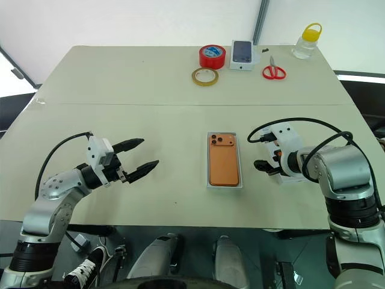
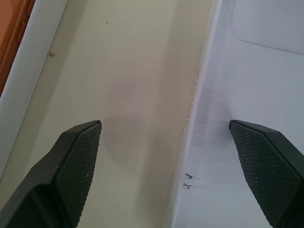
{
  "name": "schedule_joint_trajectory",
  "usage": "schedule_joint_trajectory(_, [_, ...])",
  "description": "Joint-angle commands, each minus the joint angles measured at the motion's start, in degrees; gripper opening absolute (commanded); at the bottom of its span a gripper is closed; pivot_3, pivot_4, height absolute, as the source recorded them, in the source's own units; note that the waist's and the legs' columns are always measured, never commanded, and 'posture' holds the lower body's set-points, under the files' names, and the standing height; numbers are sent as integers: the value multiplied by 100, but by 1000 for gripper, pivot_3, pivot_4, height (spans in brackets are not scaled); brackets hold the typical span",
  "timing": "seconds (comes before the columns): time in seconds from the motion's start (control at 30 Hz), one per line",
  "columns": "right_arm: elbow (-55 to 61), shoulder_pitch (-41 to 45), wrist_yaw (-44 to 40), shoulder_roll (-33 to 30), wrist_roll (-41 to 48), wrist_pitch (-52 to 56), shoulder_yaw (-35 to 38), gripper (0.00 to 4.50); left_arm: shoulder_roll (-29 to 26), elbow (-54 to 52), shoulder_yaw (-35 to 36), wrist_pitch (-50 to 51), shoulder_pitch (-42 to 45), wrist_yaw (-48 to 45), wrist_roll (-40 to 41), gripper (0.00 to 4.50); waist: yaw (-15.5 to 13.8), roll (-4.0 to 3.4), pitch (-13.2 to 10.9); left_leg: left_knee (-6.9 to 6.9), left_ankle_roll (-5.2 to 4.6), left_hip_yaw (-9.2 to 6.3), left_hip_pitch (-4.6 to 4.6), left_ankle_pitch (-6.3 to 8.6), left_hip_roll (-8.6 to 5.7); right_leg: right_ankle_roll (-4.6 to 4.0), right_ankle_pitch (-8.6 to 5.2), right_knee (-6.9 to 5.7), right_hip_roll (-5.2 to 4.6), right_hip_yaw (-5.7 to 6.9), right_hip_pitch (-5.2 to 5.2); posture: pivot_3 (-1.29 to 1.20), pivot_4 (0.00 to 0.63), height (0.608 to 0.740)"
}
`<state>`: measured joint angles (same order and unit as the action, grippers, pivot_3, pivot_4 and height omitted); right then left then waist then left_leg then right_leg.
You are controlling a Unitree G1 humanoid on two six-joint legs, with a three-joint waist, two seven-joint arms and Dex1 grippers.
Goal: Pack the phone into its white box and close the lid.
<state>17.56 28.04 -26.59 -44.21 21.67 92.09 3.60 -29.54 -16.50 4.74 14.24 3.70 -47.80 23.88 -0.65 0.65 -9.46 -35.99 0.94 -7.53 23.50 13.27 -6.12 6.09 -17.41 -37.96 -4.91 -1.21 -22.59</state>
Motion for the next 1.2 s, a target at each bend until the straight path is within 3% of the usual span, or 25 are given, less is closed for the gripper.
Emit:
schedule_joint_trajectory(0.03, [-175,150,137,-104,67,41,-85,4499,-3,-223,2,-175,-97,28,-15,4481,5,0,0,0,-1,0,0,0,0,0,0,0,0,0,0,0,150,740])
schedule_joint_trajectory(0.1, [-336,291,221,-79,3,41,-139,4499,22,-233,-14,-191,-110,60,-23,4481,10,0,0,0,-1,0,0,1,1,0,0,0,1,0,-1,0,150,740])
schedule_joint_trajectory(0.2, [-484,364,320,-50,-5,41,-146,3663,64,-268,-26,-163,-88,119,12,4500,7,1,0,-2,-1,0,0,1,0,0,0,0,0,0,0,0,150,740])
schedule_joint_trajectory(0.43, [-608,369,556,34,16,41,-172,152,104,-274,-134,-174,-52,229,-39,4500,17,4,2,0,-1,0,0,1,2,0,0,0,2,0,0,0,150,740])
schedule_joint_trajectory(0.73, [-818,870,896,684,-30,-26,433,64,99,-195,-134,-137,9,286,-17,4500,84,6,4,-3,-3,1,-2,1,1,-1,1,-1,2,-2,1,0,150,740])
schedule_joint_trajectory(1.0, [-1191,1402,737,2246,492,-1857,1697,64,65,3,-94,-112,277,276,-18,4500,149,0,-1,8,0,1,-2,0,4,1,1,-9,12,-6,-10,0,150,740])
schedule_joint_trajectory(1.2, [-869,1607,973,3348,1411,-1614,2587,64,28,20,-7,9,383,307,47,4500,140,-6,-4,8,2,-1,-1,-2,3,0,2,-12,11,-8,-12,0,150,740])
